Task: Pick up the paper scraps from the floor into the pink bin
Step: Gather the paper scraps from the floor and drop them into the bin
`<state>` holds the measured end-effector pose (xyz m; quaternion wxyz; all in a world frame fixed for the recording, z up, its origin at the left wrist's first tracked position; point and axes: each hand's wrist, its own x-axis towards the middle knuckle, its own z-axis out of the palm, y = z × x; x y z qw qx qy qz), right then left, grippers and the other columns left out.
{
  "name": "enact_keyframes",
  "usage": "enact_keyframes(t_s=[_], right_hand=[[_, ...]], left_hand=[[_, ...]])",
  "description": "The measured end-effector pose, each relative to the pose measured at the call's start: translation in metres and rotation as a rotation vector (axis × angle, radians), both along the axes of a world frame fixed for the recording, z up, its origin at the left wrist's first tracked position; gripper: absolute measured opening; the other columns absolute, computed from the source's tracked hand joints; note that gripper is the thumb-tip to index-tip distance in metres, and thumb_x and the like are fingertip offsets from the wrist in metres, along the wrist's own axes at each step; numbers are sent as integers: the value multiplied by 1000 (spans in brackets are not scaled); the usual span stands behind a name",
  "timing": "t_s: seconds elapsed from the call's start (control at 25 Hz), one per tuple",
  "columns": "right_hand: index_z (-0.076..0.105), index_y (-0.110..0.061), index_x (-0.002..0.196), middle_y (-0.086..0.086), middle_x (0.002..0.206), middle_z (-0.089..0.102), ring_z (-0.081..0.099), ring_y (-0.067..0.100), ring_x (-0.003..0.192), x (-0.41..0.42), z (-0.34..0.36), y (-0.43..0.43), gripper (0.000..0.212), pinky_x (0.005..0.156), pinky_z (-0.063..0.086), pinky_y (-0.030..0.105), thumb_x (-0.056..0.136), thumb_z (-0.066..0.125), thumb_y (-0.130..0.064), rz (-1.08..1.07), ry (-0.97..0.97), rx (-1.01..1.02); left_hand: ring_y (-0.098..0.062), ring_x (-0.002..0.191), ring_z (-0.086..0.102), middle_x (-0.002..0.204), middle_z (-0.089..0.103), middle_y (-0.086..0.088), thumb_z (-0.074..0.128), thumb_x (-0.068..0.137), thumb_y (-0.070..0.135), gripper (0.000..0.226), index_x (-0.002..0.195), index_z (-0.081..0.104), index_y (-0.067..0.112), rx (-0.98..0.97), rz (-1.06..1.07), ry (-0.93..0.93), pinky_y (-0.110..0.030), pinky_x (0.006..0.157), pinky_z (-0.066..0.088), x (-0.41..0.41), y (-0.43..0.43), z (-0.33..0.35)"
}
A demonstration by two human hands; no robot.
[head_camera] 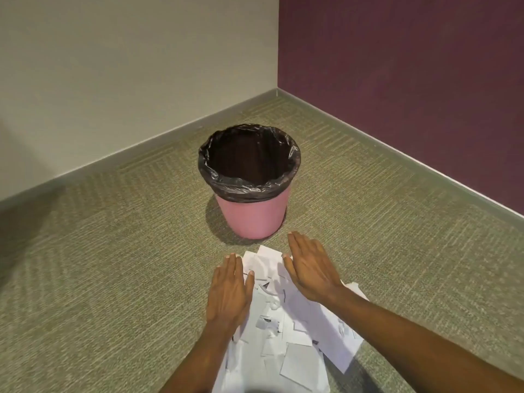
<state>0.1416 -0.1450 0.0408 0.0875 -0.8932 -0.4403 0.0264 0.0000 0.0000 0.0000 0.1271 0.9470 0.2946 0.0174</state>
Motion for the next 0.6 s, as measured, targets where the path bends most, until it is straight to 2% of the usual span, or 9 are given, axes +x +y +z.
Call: enact_keyframes(t_s=[0.08,0.16,0.28,0.44,0.6], right_hand=[[28,-9,148,11,149,40,40,29,134,-1,-20,-4,56,114,29,44,103,27,-42,28,61,-111],[25,-10,149,10,149,37,34,29,138,-4,-40,-15,63,113,27,47,100,34,-48,21,162,-305],[18,-14,151,11,150,31,32,36,137,-6,-61,-24,79,108,31,54,92,49,-56,19,305,-570],[15,-18,152,12,147,31,41,37,128,-7,-76,-32,87,99,43,51,86,64,-49,26,364,-615],[28,-14,144,15,134,41,51,35,115,-11,-82,-32,68,88,49,47,89,65,-27,62,301,-548]], left_hand=[[-19,151,12,164,15,-7,17,101,49,65,154,15,11,-44,-38,148,-38,123,8,-6,-4,-19],[-21,152,7,164,10,-6,18,98,59,73,155,12,14,-81,-46,287,-46,122,5,-14,-9,-39],[-29,152,-2,165,-2,-9,33,89,70,87,155,5,22,-142,-33,449,-59,118,6,-18,-13,-57],[-33,151,-7,164,-11,-10,54,83,67,95,154,3,30,-287,-27,469,-62,115,14,-7,-10,-66],[-32,150,6,162,0,-13,60,89,51,80,152,17,27,-276,-49,409,-54,115,26,1,-16,-69]])
